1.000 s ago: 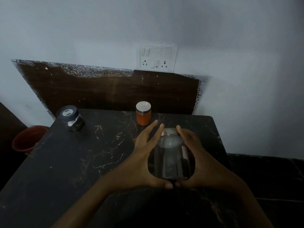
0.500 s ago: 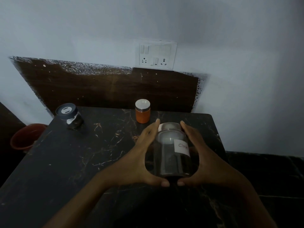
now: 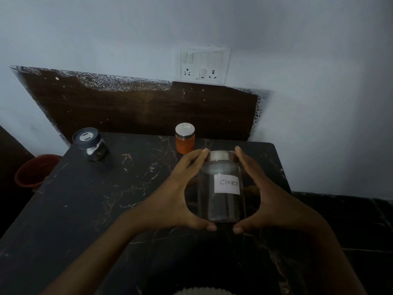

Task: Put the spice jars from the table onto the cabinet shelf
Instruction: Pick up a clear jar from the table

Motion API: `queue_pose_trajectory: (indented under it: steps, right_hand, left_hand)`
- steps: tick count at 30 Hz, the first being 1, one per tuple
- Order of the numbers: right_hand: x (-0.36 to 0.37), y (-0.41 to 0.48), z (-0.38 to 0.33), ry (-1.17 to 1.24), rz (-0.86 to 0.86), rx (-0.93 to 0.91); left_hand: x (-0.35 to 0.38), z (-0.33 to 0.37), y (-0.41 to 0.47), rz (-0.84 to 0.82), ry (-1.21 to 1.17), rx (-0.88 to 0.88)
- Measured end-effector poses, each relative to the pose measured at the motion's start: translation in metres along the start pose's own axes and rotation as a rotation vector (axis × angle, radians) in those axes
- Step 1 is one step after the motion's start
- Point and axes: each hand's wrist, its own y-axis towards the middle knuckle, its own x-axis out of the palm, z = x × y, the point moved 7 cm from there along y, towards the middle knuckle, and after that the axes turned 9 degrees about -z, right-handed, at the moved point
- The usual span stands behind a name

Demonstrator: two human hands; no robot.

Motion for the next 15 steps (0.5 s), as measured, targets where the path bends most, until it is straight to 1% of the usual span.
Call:
queue_pose_trajectory:
  steps: [3,9,12,15]
  right_hand:
    - [-0.001,0.002,-0.003,-0.008,-0.006,0.007]
    - [-0.006,0.002,-0.011,-0.024,0.03,-0.041]
    - [-0.016,0.002,-0.022,-0.062,0.066,-0.071]
    - [-0.042,0.004,-0.041,-0.121,0.136,-0.125]
  left_hand:
    - [0.0,-0.001,0.0,-0.01,0.006,-0.003]
    - [-0.006,0.005,0.001,-0.002,0.047,-0.019]
    - [-0.019,0.017,0.005,0.012,0.121,-0.008]
    - [-0.044,0.038,0.015,0.037,0.218,0.032]
